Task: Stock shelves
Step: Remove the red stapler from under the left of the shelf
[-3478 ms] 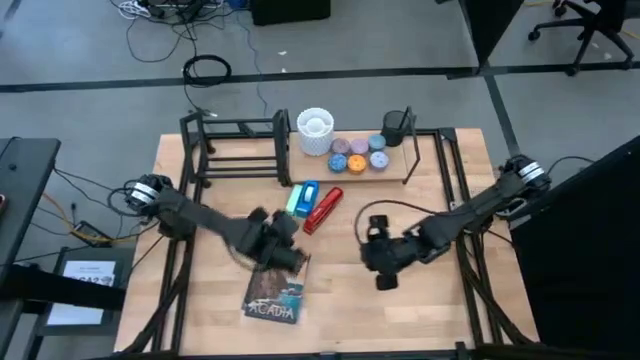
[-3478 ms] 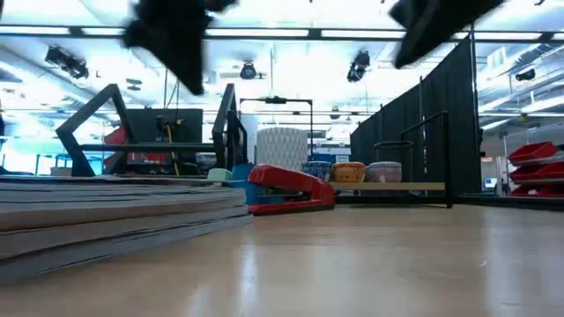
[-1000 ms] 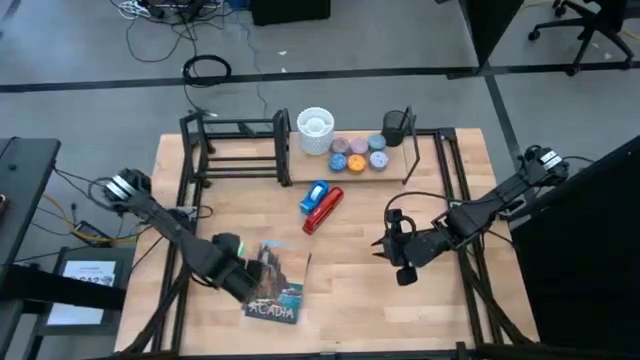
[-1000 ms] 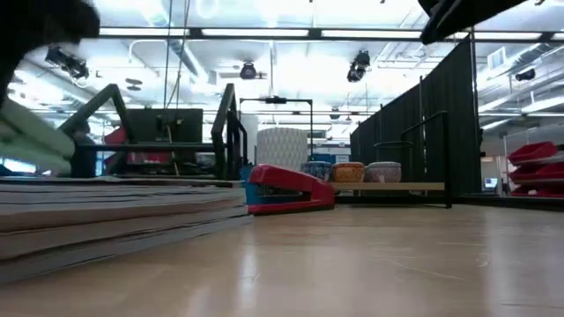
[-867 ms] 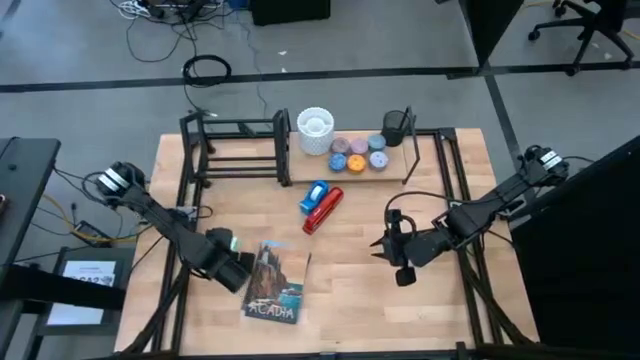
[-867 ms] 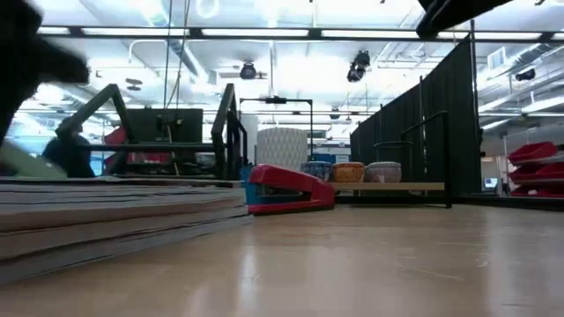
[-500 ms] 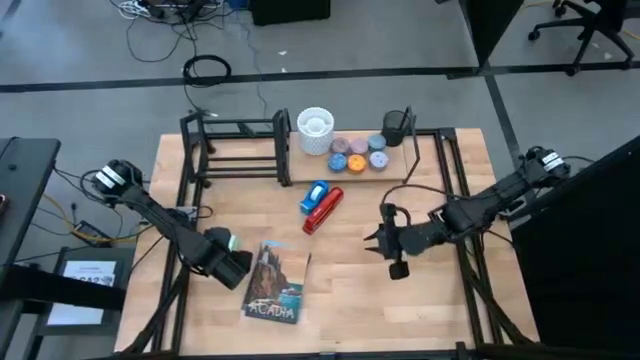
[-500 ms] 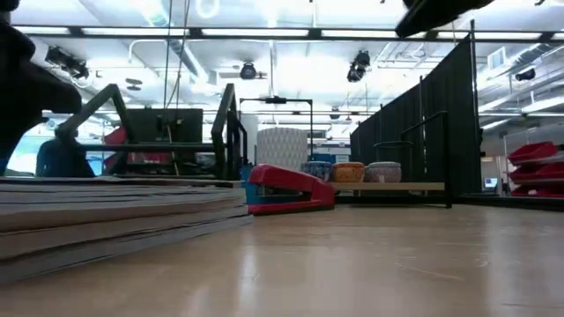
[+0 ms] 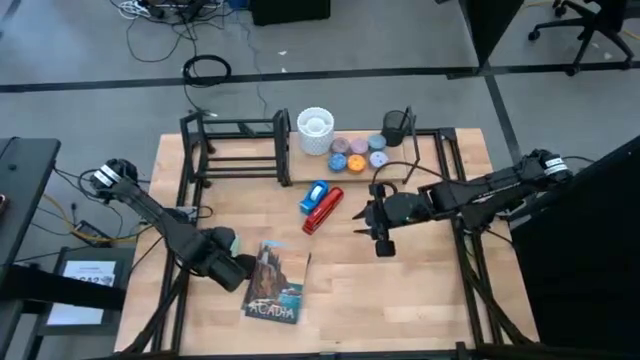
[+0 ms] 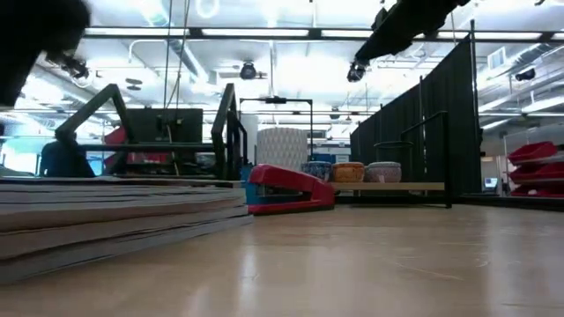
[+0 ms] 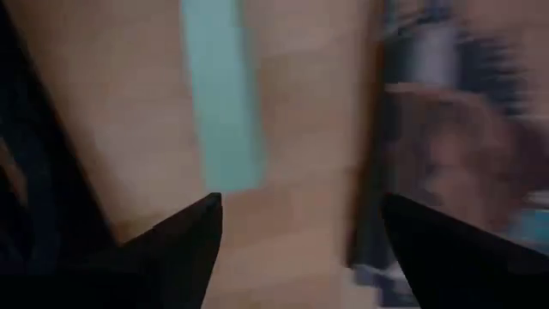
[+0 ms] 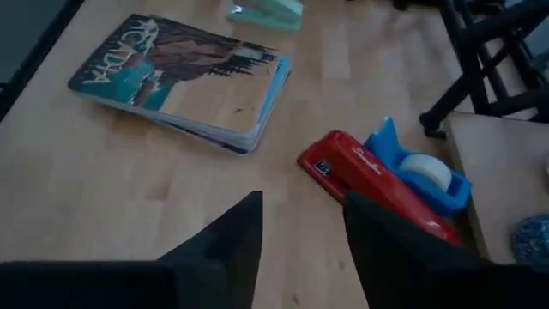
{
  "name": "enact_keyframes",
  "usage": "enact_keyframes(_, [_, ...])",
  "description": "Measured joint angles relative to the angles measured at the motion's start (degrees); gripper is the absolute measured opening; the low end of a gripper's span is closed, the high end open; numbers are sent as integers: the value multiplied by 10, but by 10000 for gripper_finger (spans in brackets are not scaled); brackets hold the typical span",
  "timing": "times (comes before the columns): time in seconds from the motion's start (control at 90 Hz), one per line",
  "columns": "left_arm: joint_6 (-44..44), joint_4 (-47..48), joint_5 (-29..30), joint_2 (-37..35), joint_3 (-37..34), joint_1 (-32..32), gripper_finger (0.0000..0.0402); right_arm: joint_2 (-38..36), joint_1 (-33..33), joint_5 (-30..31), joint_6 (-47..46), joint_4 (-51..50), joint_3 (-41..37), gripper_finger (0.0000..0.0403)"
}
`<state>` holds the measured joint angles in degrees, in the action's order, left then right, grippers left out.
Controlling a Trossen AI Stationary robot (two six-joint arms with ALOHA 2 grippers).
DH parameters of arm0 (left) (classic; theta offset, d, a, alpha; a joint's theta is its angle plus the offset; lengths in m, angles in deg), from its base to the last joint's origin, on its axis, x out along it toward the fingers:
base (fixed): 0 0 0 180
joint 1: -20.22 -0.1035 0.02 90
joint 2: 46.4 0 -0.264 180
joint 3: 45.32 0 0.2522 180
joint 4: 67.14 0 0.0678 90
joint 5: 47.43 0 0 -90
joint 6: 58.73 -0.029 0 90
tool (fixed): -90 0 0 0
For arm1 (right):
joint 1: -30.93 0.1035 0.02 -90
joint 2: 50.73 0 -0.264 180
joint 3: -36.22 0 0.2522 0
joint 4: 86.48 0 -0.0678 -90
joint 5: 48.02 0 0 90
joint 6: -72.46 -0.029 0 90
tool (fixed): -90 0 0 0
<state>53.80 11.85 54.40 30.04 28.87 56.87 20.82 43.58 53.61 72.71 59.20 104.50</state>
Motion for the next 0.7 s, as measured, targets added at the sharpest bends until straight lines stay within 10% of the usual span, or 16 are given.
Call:
enact_keyframes(0.233, [-320,-223,266,24,14,-72,293,-34,4,-20,-30,-101,0,148])
enact_keyframes(0.422, [-616,-424,270,101,13,-163,293,-84,32,-11,-60,-144,0,147])
enact_keyframes(0.7, [-547,-445,145,218,13,-256,293,-139,85,31,-86,-143,0,144])
